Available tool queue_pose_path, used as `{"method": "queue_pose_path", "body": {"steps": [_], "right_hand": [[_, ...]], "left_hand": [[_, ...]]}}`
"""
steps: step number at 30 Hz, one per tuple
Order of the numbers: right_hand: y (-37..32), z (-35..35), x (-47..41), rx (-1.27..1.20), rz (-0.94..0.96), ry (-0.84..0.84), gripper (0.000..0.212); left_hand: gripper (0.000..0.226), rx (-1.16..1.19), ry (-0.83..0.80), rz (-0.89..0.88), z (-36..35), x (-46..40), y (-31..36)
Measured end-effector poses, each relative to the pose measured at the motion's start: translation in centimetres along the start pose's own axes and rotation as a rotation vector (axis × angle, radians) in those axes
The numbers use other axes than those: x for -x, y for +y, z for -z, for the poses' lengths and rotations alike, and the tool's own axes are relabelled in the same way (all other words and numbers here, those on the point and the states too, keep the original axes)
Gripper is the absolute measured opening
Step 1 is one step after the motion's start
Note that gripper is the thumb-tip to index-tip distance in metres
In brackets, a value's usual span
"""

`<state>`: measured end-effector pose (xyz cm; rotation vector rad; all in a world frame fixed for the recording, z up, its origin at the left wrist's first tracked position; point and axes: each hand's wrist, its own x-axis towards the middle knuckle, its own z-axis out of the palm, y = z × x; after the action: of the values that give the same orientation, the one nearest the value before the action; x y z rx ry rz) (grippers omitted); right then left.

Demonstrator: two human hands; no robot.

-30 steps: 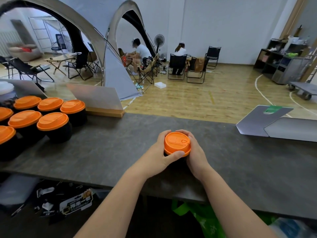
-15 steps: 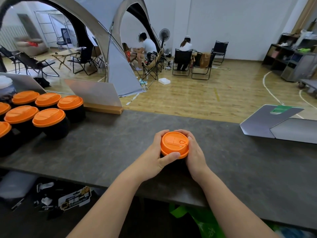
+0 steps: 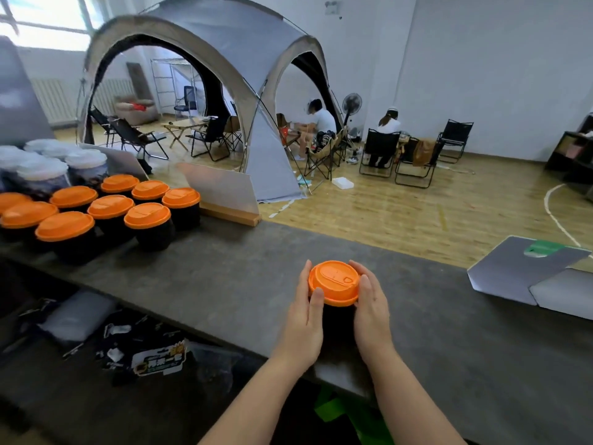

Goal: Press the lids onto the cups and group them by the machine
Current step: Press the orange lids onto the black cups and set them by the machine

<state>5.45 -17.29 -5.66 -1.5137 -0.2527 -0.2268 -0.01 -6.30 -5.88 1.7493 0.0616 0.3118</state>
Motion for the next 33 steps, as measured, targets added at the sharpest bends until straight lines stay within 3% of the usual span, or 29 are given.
{"method": "queue_pose_path", "body": {"steps": [8,12,16,19,22,26,30,33], "right_hand": [[0.0,0.4,0.3,-0.017,-0.136,0.027,0.029],[-0.9,-0.1,0.4,-0.080,-0.185,0.011,0.018],[-2.0,-2.1,0.7,-0.085,-0.161,-0.013,0.026],[-2.2,-6.5,1.2,-0.093,-0.158,-0.028,0.028],[-2.1,-12.7,1.8,-0.111,-0.163,-0.056,0.028],[-1.4,-22.3,2.3,-0.144,-0.180,-0.139,0.028],[-0.8,-31.0,2.8,-0.161,-0.173,-0.222,0.027],[-0.5,-35.4,2.8,-0.165,-0.166,-0.234,0.028]], "left_hand": [[0.051,0.074,0.115,-0.022,0.1,-0.1,0.0],[0.025,0.311,0.135,0.056,1.2,-0.6,-0.5],[0.022,0.414,0.146,0.081,3.5,-1.0,-0.7],[0.028,0.394,0.175,0.063,7.3,-1.3,-1.4],[0.049,0.318,0.218,0.053,12.9,-1.5,-2.2],[0.062,0.209,0.357,0.032,21.6,-1.7,-3.4],[0.062,0.190,0.457,0.036,29.2,-2.0,-4.7],[0.049,0.200,0.488,0.027,33.4,-2.9,-5.5]]}}
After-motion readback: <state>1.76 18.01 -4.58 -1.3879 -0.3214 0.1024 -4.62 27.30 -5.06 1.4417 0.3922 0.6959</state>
